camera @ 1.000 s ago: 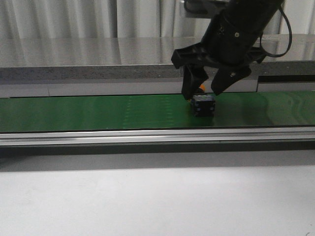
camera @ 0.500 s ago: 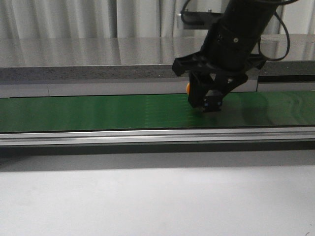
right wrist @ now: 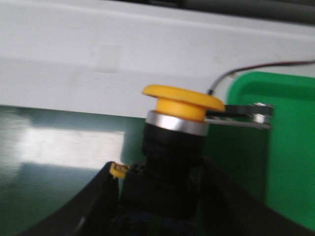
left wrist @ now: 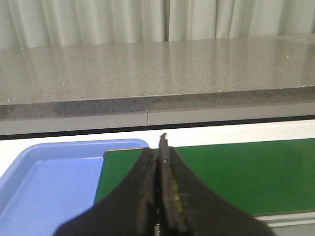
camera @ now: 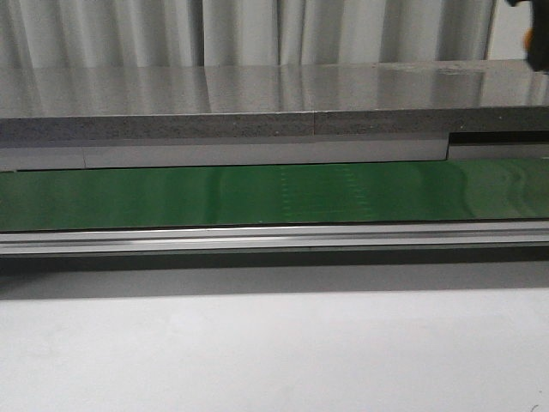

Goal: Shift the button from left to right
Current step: 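Lift the button off the belt with the right gripper toward the green mat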

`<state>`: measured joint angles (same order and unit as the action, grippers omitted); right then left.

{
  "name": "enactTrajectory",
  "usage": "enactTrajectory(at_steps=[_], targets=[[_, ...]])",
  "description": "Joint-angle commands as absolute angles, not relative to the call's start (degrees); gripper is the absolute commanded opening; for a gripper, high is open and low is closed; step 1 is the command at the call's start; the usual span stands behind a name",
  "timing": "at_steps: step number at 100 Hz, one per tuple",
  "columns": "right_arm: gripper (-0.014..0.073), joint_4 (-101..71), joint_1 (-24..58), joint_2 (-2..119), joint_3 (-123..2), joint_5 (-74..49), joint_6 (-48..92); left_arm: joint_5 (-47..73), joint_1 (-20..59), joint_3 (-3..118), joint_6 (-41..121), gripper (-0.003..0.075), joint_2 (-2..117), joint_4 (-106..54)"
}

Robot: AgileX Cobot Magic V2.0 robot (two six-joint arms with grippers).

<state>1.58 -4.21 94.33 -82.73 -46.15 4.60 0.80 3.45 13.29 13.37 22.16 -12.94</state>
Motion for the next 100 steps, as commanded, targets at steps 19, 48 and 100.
enactTrajectory(at_steps=[19,48,100], targets=[[0.0269,2.2,-17.3,93.7,-84.4,-44.3,9.8,-3.9,3.9,14.9,13.2,-0.0021,22.5,-13.4],[0.0269,1.6,-22.5,100.7,-84.4,-44.0,13.3,-3.9,3.9,14.9,13.2,-0.0021,22.5,-13.4],[0.0269,0.8,-23.0,109.1,-84.4,-42.3,14.8,-3.9,3.9,14.9,13.2,-0.0021,22.5,-13.4]])
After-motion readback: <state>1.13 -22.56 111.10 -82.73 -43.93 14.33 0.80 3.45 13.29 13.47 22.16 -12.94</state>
